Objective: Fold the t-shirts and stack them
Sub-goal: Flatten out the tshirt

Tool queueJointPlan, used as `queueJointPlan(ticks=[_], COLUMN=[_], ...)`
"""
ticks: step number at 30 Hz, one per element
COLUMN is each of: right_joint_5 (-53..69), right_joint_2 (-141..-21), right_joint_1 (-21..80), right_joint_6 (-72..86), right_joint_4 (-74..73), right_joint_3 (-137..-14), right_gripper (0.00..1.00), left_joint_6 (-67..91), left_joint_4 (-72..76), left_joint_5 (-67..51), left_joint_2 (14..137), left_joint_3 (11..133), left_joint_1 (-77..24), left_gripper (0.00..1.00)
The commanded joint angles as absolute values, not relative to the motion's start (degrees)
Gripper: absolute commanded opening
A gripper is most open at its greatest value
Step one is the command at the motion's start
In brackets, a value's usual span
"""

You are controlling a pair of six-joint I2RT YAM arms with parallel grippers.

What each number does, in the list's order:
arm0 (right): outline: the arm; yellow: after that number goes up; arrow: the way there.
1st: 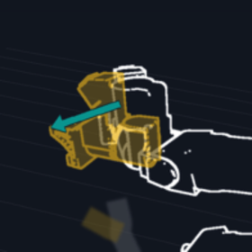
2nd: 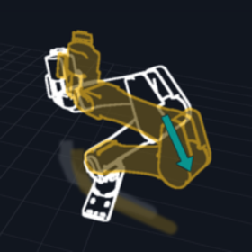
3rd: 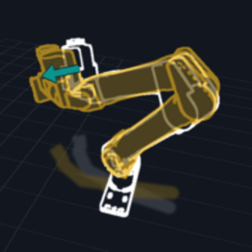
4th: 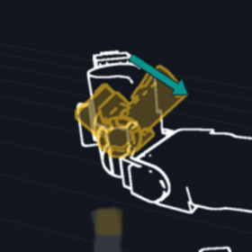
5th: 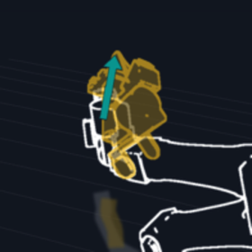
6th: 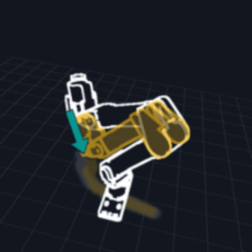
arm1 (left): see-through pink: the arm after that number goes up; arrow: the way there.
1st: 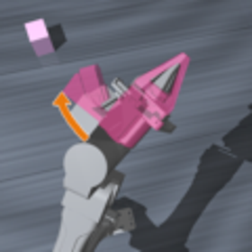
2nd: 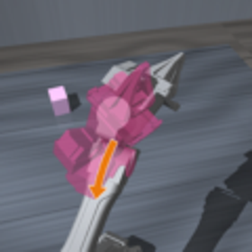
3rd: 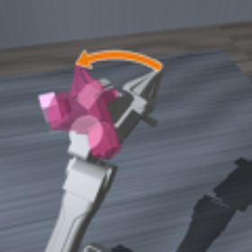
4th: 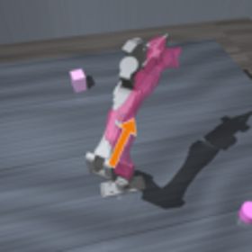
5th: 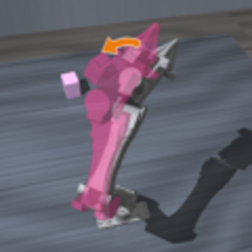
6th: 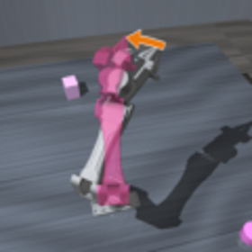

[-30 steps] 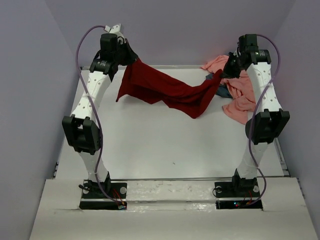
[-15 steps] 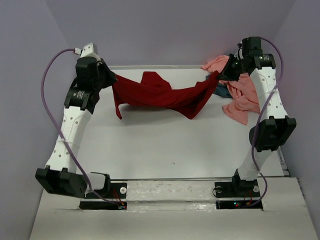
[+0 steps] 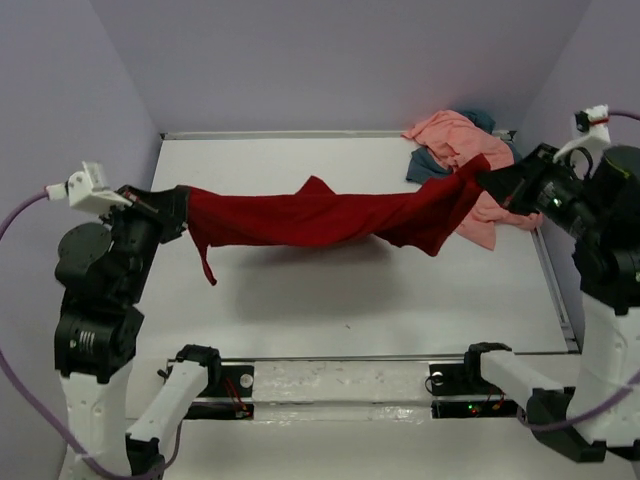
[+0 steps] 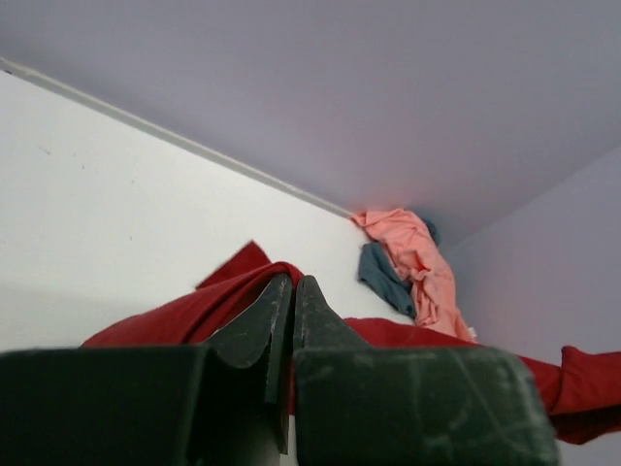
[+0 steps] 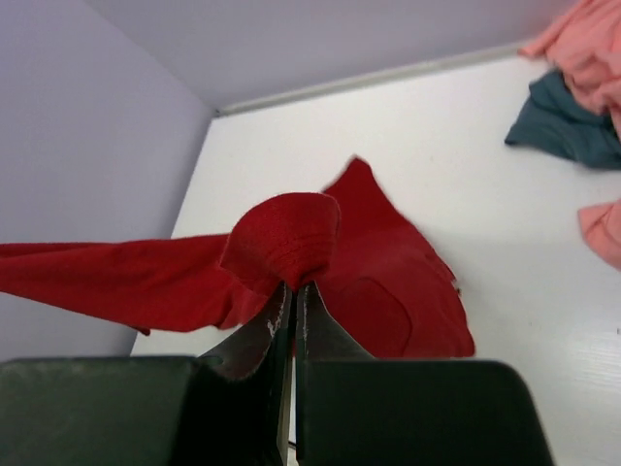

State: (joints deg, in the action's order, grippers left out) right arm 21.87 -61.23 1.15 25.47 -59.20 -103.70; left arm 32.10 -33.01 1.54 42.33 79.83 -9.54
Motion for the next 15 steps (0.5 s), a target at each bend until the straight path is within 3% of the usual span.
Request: queueJointPlan(ticks=[1,5,15], right_joint_5=[20.8,18.5,17.0], right_joint_2=[-55.8,-55.2,-65.8], right_joint_1=[0.9,0.9,0.9], right_joint_6=[25.3,25.0,25.0], right_joint_4=[-56.6,-56.9,-54.5], right_joint_3=[-105.5,-102.8,-87.8], right_gripper=[0.0,0.0,0.0], left_joint_6=[34.3,32.6,35.3], left_joint_4=[-35.8,-36.4,-22.3], left_joint_5=[4.3,3.4,-6.2], left_joint_2=[38.1,39.1,43.9], left_joint_3=[81.5,79.3,59.0], left_joint_1=[-9.4,-9.5,-9.5], left_gripper=[0.1,0.1,0.13])
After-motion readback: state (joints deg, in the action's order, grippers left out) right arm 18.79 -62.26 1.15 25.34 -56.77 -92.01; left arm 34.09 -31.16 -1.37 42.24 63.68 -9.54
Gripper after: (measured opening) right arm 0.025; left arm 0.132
